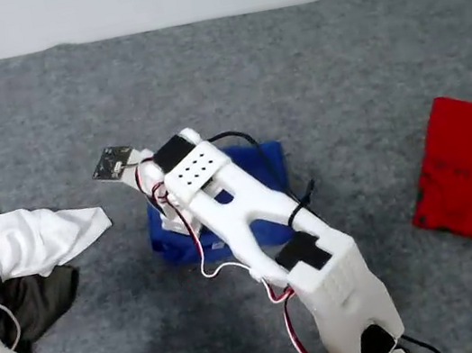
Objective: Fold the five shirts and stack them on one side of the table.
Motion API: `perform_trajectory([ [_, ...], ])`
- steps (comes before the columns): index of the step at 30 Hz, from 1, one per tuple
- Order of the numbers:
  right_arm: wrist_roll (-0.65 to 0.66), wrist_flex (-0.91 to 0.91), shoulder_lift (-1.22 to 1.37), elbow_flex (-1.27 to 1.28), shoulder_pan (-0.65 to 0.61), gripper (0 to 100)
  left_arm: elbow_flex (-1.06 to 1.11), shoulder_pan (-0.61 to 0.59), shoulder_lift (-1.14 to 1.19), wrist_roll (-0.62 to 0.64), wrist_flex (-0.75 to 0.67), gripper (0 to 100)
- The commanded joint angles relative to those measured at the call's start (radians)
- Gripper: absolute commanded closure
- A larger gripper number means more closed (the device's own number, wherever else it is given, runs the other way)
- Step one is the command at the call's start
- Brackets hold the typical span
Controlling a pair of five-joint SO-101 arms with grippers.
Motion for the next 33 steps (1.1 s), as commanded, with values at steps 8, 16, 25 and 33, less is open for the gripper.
perform_trajectory([
  [8, -0.011, 0.213, -0.128, -0.009, -0.134, 98.8, -0.025, 0.002, -0.011, 0.008, 0.0, 99],
  [16, -0.005, 0.094, -0.044, -0.008, -0.145, 98.8, -0.025, 0.002, -0.014, 0.008, 0.0, 99],
  [25, -0.003, -0.047, 0.024, -0.009, -0.124, 98.8, -0.025, 0.002, -0.014, 0.008, 0.002, 99],
  [33, -0.003, -0.073, 0.025, -0.009, -0.217, 98.8, -0.025, 0.002, -0.014, 0.008, 0.002, 99],
])
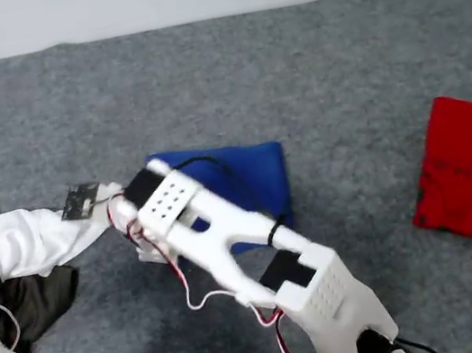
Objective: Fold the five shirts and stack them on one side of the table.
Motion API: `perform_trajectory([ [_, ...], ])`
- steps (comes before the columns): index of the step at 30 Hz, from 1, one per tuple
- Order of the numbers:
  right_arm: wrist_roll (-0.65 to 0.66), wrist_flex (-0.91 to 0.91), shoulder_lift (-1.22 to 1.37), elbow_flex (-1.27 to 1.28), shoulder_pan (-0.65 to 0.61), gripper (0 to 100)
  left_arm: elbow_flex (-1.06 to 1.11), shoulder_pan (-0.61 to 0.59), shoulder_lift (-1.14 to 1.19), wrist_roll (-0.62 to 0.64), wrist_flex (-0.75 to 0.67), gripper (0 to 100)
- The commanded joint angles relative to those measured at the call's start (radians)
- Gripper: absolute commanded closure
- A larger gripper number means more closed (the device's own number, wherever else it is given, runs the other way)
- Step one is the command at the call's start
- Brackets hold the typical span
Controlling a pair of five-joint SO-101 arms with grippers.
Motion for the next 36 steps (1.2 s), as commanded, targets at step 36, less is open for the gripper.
perform_trajectory([
  [36, 0.106, 0.015, -0.004, -0.008, -0.028, 98.8, 0.028, 0.002, -0.015, 0.006, -0.005, 99],
])
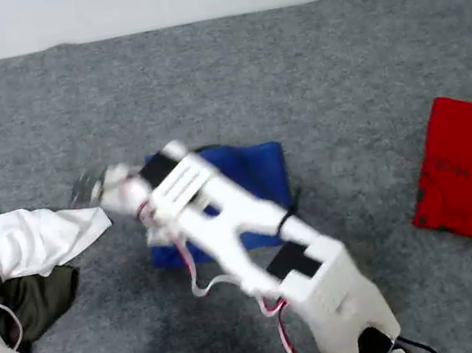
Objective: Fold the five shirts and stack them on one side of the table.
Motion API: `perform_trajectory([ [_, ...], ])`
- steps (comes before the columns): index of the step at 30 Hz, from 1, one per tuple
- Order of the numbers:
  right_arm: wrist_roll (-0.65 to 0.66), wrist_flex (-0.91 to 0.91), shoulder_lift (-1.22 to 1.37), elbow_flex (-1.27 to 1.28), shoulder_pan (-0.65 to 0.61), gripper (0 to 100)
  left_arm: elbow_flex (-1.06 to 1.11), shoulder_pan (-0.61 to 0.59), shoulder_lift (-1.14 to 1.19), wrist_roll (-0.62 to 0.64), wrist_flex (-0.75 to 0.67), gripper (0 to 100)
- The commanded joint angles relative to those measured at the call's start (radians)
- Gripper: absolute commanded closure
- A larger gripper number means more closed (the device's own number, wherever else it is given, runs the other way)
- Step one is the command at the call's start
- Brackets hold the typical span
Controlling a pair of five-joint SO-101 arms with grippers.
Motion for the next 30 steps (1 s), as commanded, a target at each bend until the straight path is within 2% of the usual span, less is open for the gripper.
perform_trajectory([
  [1, -0.035, 0.067, -0.005, -0.008, -0.093, 98.8, -0.004, 0.002, -0.012, 0.006, -0.005, 99],
  [5, -0.034, 0.096, -0.016, -0.021, -0.099, 98.8, -0.004, 0.002, -0.012, 0.006, -0.006, 99],
  [11, -0.037, 0.145, -0.102, -0.157, 0.064, 98.8, -0.004, 0.002, -0.012, 0.006, -0.021, 99],
  [17, -0.038, 0.357, -0.179, -0.213, 0.2, 98.8, -0.005, 0.002, -0.011, 0.006, -0.026, 99],
  [22, -0.144, 0.383, -0.214, -0.144, 0.306, 98.8, -0.004, 0.002, -0.011, 0.006, -0.026, 99],
  [30, -0.153, 0.381, -0.228, 0.112, 0.36, 98.8, -0.004, 0.002, -0.011, 0.006, -0.026, 99],
])
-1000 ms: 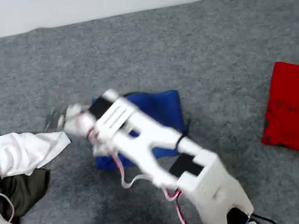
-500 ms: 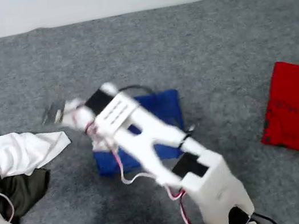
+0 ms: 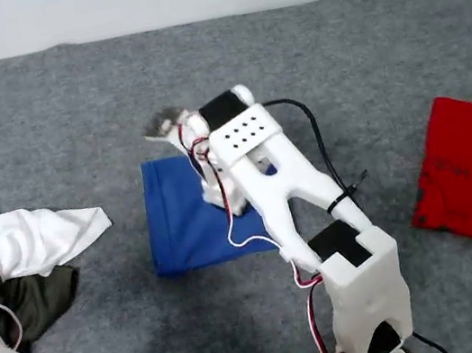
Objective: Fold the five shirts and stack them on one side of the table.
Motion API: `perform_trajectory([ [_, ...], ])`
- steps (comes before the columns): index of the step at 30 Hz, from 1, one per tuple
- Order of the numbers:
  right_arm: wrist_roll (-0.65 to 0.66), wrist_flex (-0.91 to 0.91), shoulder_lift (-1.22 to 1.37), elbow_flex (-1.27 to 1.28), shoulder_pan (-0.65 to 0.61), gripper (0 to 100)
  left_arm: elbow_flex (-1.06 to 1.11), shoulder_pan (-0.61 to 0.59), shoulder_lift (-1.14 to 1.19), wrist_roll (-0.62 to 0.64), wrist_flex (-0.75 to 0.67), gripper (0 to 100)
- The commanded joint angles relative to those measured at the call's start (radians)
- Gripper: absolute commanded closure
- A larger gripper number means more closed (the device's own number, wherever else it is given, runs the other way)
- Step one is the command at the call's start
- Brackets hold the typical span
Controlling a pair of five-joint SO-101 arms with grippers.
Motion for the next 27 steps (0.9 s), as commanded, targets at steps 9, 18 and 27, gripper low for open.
perform_trajectory([
  [9, -0.006, -0.202, -0.059, 0.319, 0.127, 98.8, -0.002, 0.041, -0.006, 0.006, -0.026, 99],
  [18, -0.017, -0.018, -0.071, 0.124, 0.128, 98.8, -0.002, 0.117, -0.012, 0.008, -0.023, 99],
  [27, -0.292, 0.041, -0.246, 0.037, 0.142, 98.8, 0.067, 0.117, -0.012, 0.003, -0.023, 99],
])
